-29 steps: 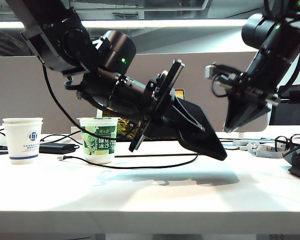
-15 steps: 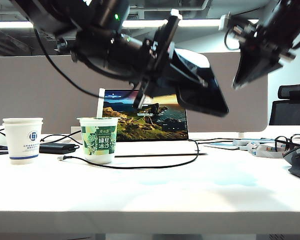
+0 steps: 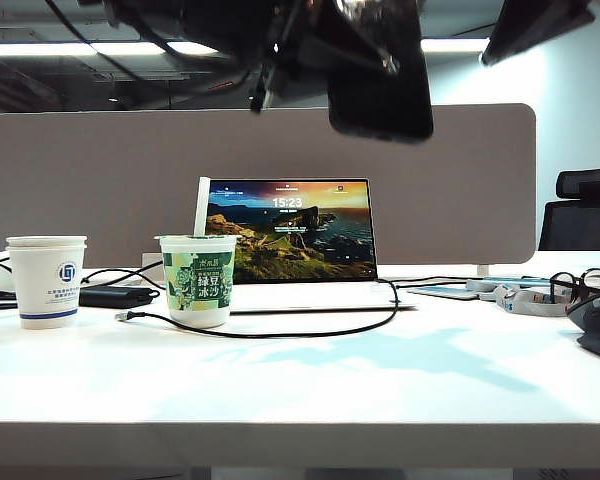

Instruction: Pick up the black phone, pick up the charger plug, insert the charger plug into the phone's charging port, and finally place the connected phone back on the desk.

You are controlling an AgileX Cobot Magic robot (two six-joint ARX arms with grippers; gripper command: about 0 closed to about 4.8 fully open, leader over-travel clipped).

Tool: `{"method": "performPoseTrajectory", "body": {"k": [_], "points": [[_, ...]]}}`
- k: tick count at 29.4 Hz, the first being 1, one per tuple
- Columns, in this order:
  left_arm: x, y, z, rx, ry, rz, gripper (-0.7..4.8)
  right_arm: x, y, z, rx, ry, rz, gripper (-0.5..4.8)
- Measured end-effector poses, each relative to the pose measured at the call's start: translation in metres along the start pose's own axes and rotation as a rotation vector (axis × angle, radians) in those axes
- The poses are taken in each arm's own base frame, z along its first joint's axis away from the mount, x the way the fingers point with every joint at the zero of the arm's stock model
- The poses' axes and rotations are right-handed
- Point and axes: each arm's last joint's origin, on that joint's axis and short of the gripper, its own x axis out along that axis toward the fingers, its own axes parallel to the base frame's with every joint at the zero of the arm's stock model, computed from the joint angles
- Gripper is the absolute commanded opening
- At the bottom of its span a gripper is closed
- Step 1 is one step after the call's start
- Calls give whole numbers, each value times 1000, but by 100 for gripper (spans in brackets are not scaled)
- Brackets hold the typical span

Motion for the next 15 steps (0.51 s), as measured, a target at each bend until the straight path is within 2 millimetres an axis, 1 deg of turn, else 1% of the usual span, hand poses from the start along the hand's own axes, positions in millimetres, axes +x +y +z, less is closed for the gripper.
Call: {"method": "performPoseTrajectory", "body": {"k": [6, 10, 15], "points": [[-12, -11, 13, 142, -42, 0, -6, -22, 8, 8, -39, -92, 36, -1], [-16, -15, 17, 178, -48, -9, -6, -39, 15, 14, -101, -180, 104, -1], [-21, -20, 20, 196, -55, -62, -6, -53, 23, 17, -147, -253, 217, 2]]}}
